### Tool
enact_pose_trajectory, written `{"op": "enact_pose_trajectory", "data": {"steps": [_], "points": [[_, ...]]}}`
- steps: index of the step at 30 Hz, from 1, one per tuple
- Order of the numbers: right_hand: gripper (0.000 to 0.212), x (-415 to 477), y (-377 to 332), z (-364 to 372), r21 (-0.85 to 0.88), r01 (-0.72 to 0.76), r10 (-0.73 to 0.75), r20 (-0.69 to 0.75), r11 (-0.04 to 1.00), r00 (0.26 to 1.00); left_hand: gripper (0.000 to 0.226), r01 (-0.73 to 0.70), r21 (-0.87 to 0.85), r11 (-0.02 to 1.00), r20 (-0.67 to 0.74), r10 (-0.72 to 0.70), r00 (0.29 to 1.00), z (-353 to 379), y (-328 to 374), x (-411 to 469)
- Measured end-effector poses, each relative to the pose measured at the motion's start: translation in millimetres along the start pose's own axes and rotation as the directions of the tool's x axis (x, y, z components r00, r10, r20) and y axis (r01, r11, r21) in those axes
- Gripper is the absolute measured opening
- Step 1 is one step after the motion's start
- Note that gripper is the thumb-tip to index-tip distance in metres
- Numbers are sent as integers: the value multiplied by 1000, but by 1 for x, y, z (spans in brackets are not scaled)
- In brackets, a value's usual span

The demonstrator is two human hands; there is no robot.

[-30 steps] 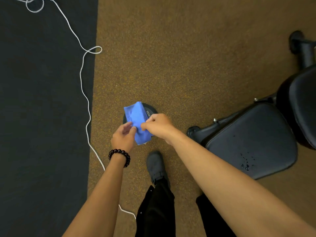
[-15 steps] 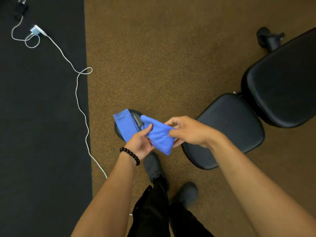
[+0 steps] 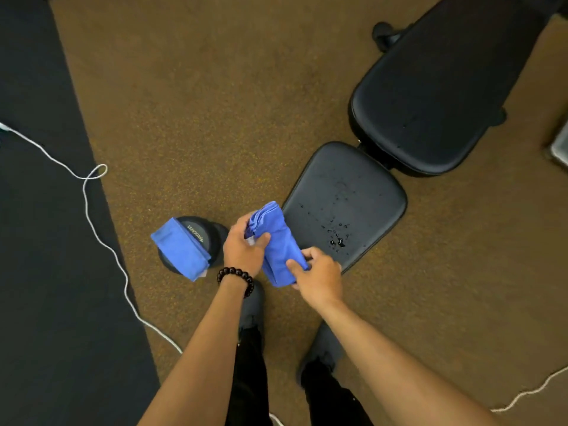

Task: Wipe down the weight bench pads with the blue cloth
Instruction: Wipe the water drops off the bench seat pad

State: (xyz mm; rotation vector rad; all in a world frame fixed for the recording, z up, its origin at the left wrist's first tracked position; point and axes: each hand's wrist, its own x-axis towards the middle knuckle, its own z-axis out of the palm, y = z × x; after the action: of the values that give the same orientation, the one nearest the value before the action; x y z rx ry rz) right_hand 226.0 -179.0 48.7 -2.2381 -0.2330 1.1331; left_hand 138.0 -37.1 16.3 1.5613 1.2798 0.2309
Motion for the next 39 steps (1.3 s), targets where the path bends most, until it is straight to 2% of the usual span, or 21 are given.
{"op": "enact_pose_trajectory", "data": {"steps": [2,4,7,9,12,15,17,21,24,28,31,35,39], "points": [[18,5,7,6,-45,12,-12,-1,999,1000,77,-76,134,988,-54,84,995,9,-2,4],[14,7,14,7,-67,-11,9,-23,998,1000,86,-153,241,958,-2,159,987,26,-16,1],[14,6,21,-1,-39,-82,75,-152,996,986,80,-278,342,898,146,241,959,56,-36,-16],[18,6,22,-11,-51,-104,85,-291,993,953,73,-297,327,897,128,269,955,71,-41,-20],[27,13,26,-32,58,-153,161,-524,986,837,62,-266,279,923,14,273,962,83,-37,-22],[36,39,42,-58,277,-262,381,-658,925,650,65,-223,160,962,-56,235,970,82,-30,-18],[45,63,54,-69,335,-280,436,-663,900,608,65,-243,143,960,-79,255,964,76,-27,-6],[66,100,47,-76,364,-277,451,-594,889,666,61,-354,260,898,-7,369,929,75,-27,17],[65,117,35,-83,446,-256,496,-585,858,642,54,-331,363,871,38,341,939,81,-20,30],[65,125,33,-93,644,-212,624,-520,735,583,55,-329,436,838,151,292,944,86,10,58],[64,127,37,-97,660,-196,621,-505,726,599,55,-352,474,807,224,276,935,105,46,90],[64,132,43,-92,681,-184,613,-465,708,638,53,-356,490,796,244,267,932,138,88,136],[69,139,45,-84,728,-155,636,-449,667,628,45,-413,557,720,309,283,908,163,125,168]]}}
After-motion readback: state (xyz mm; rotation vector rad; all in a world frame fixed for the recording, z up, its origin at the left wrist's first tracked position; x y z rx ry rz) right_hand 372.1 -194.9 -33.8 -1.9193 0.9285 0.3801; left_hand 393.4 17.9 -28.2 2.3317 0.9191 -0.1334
